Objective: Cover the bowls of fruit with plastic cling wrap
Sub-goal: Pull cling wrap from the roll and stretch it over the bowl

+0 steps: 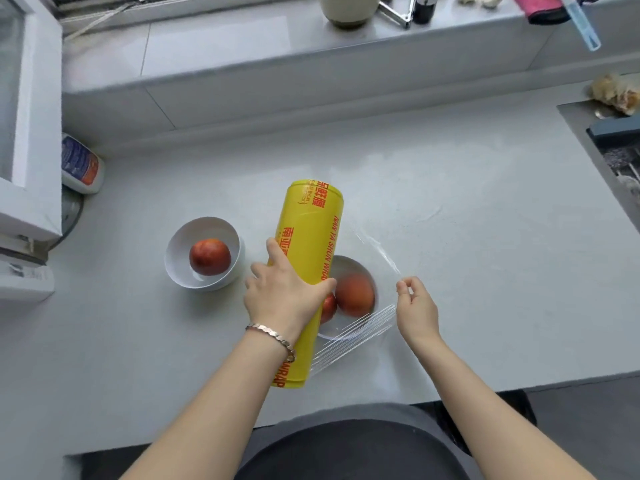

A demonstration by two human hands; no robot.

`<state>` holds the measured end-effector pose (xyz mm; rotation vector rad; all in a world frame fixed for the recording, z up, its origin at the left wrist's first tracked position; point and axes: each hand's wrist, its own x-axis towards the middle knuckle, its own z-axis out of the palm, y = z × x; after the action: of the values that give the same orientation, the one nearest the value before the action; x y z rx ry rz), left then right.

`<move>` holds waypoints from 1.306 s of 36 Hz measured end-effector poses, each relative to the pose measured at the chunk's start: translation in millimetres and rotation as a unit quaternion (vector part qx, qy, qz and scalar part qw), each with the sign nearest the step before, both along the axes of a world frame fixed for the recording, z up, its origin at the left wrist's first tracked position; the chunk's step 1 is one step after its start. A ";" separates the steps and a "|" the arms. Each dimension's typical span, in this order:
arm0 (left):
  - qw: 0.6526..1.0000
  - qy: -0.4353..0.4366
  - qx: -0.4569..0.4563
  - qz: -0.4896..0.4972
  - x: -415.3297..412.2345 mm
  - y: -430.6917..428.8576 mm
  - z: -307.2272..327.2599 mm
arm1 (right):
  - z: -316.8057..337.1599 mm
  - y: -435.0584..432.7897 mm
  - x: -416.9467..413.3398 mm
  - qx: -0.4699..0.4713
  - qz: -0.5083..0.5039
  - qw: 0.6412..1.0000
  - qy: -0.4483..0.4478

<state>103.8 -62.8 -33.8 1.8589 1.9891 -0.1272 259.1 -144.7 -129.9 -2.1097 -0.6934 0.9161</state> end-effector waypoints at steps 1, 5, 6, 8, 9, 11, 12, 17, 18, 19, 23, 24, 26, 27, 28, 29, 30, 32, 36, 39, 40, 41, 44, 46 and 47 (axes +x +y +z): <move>1.000 0.009 0.001 -0.005 1.9 -0.8 -0.9 | -3.7 -0.1 -0.4 -0.008 0.000 1.000 0.003; 0.999 0.032 0.002 -0.020 7.2 -1.9 -1.8 | -14.7 1.8 -4.5 -0.033 0.007 0.999 0.021; 0.999 0.033 -0.002 -0.021 7.8 -1.2 -1.5 | -16.2 2.8 -6.2 -0.038 0.011 0.999 0.024; 0.999 0.031 -0.009 -0.023 8.0 1.1 -1.4 | -18.2 4.6 -10.0 -0.047 0.024 0.998 0.027; 0.999 0.029 -0.012 -0.024 7.7 2.6 -1.6 | -19.2 5.2 -11.8 -0.047 0.028 0.998 0.032; 0.999 0.028 -0.018 -0.026 6.8 5.5 -1.8 | -20.2 5.5 -12.8 -0.046 0.017 0.998 0.047; 0.999 0.028 -0.021 -0.028 6.4 6.6 -1.8 | -20.2 5.0 -11.7 -0.051 0.003 0.997 0.056; 0.998 0.019 -0.026 -0.049 1.6 7.5 0.3 | -17.0 -4.0 2.6 -0.083 -0.019 0.994 0.069; 0.998 0.017 -0.029 -0.053 0.8 8.0 0.7 | -16.3 -6.8 5.3 -0.100 -0.001 0.994 0.049; 0.998 0.016 -0.031 -0.057 0.2 8.9 0.5 | -16.1 -9.3 7.7 -0.113 0.011 0.993 0.034; 0.996 -0.011 -0.069 -0.054 -0.7 14.0 2.8 | -9.6 -11.4 8.4 -0.060 -0.015 0.995 0.074; 0.995 -0.024 -0.087 -0.050 -2.4 16.4 3.0 | -4.9 -9.8 5.2 -0.036 -0.023 0.994 0.102; 0.990 -0.057 -0.126 -0.039 -8.5 24.4 1.4 | 3.3 -7.3 -3.9 -0.009 -0.008 0.989 0.147; 0.985 -0.088 -0.145 -0.028 -12.6 30.0 0.0 | 5.5 -7.0 -8.6 -0.007 0.006 0.987 0.160; 0.977 -0.129 -0.168 -0.013 -16.2 34.8 0.3 | 7.2 -7.3 -12.6 -0.012 0.019 0.986 0.166; 0.966 -0.173 -0.193 0.000 -19.8 39.2 0.1 | 7.3 -7.9 -15.5 -0.016 0.025 0.985 0.170; 0.951 -0.216 -0.223 0.009 -22.9 43.2 0.1 | 7.6 -8.5 -17.1 -0.019 0.028 0.985 0.171; 0.916 -0.285 -0.282 0.013 -27.0 48.3 0.7 | 7.2 -8.6 -17.8 -0.024 0.036 0.985 0.167; 0.893 -0.341 -0.293 0.020 -31.1 48.4 -2.3 | 7.3 -7.3 -16.3 -0.029 0.078 0.984 0.155; 0.895 -0.352 -0.270 0.049 -31.9 45.8 -8.2 | 8.0 -5.1 -15.9 -0.030 0.093 0.986 0.138; 0.900 -0.347 -0.258 0.059 -32.0 44.2 -8.9 | 8.4 -3.8 -15.8 -0.031 0.098 0.987 0.126; 0.905 -0.342 -0.243 0.069 -32.5 42.5 -9.2 | 7.8 -2.3 -15.9 -0.032 0.101 0.988 0.116; 0.927 -0.312 -0.189 0.089 -34.3 37.3 -9.6 | 8.0 2.4 -17.4 -0.035 0.106 0.990 0.091; 0.952 -0.263 -0.138 0.079 -36.8 32.7 -8.3 | 7.7 3.6 -19.1 -0.034 0.110 0.991 0.071; 0.964 -0.232 -0.111 0.071 -37.8 29.8 -7.5 | 7.4 3.4 -19.2 -0.034 0.111 0.991 0.065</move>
<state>66.0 -33.0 -41.3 1.4387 1.6940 0.1153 239.9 -141.2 -122.5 -2.0380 -0.8509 1.2010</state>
